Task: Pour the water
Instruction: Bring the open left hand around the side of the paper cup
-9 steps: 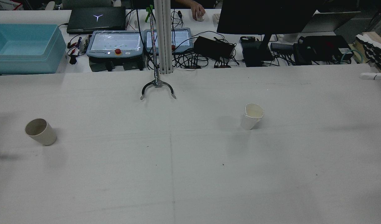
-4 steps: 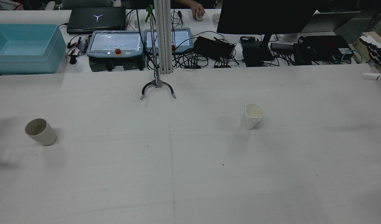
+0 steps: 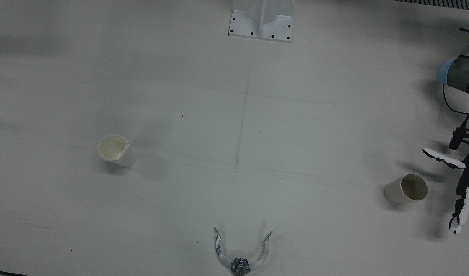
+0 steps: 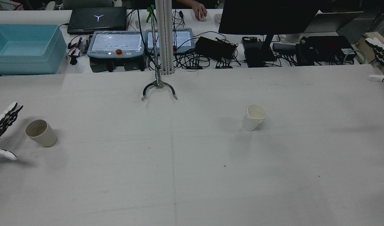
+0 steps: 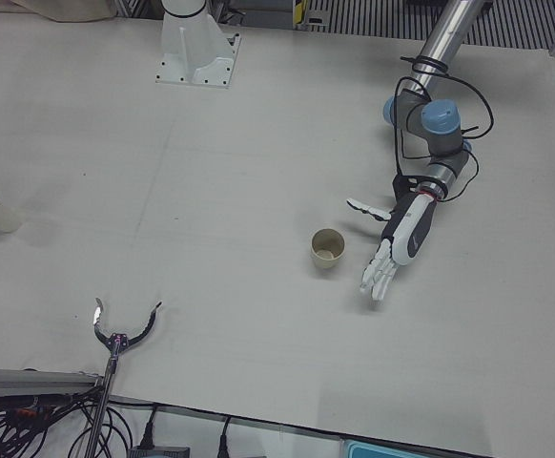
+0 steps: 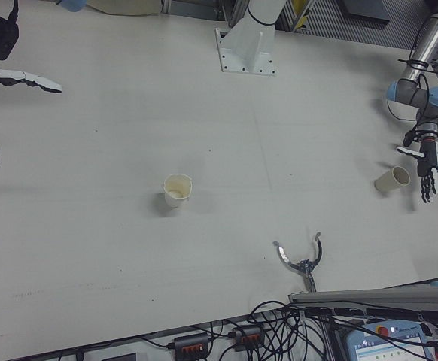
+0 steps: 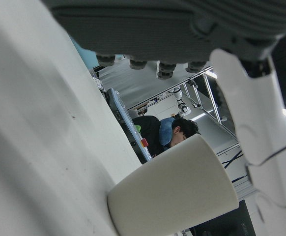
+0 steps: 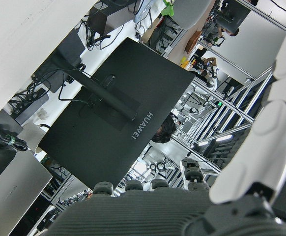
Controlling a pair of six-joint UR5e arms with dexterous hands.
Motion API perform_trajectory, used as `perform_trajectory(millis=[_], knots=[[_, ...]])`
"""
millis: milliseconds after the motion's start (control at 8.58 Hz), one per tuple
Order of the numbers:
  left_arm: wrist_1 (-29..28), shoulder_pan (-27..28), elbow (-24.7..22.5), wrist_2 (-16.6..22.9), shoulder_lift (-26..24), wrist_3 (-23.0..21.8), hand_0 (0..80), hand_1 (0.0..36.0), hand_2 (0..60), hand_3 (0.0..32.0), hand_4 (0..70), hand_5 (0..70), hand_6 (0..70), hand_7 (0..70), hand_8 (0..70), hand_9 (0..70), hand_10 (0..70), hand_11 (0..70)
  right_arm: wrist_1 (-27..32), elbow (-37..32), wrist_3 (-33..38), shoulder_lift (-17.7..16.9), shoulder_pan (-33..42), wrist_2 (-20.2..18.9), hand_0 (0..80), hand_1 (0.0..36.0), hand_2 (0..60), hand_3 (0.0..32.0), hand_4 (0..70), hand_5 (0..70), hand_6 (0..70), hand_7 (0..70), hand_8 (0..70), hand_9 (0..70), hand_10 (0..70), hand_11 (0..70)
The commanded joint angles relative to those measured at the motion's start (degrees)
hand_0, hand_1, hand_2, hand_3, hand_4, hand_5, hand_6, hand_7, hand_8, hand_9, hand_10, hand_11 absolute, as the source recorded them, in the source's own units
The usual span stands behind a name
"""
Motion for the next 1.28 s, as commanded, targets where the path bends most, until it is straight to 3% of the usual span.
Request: perform_trajectory(millis=[0,466,583,1166], knots=[[0.19,0.55,0.99,-0.15,-2.23,-0.23,48.1,14.8,4.0,7.8,0.0,4.8,0.0,9.6,0.0,0.5,0.0,0.0,0.01,-0.42,0.02,0.3,-0.05,-0.01,42.3,10.1,13.2,5.6,0.9,5.1,0.0,0.0,0.0,0.0,0.0,0.0],[0.8,0.98,2.75,0.2,-4.88,-0.15,47.6,13.4,1.8,4.8,1.0,6.5,0.0,8.7,0.0,0.3,0.0,0.0,0.1,-0.07,0.55,0.47,1.27,-0.18,42.3,9.8,12.8,5.0,1.5,5.4,0.0,0.0,0.0,0.0,0.0,0.0],[1.07,3.25,3.01,0.2,-5.32,-0.32,47.9,13.3,1.3,4.2,2.1,7.1,0.0,9.1,0.0,0.4,0.0,0.0,0.1,-0.25,0.55,0.73,1.27,-0.18,41.9,9.7,13.1,5.0,1.5,5.1,0.0,0.0,0.0,0.0,0.0,0.0],[3.26,3.62,2.84,0.55,-6.38,-0.41,49.6,16.5,5.3,2.6,4.1,8.3,0.0,10.7,0.0,0.7,0.0,0.0,0.27,-0.16,0.81,0.39,2.59,-0.45,41.3,9.2,12.4,3.8,1.5,5.1,0.0,0.0,0.0,0.0,0.0,0.0]])
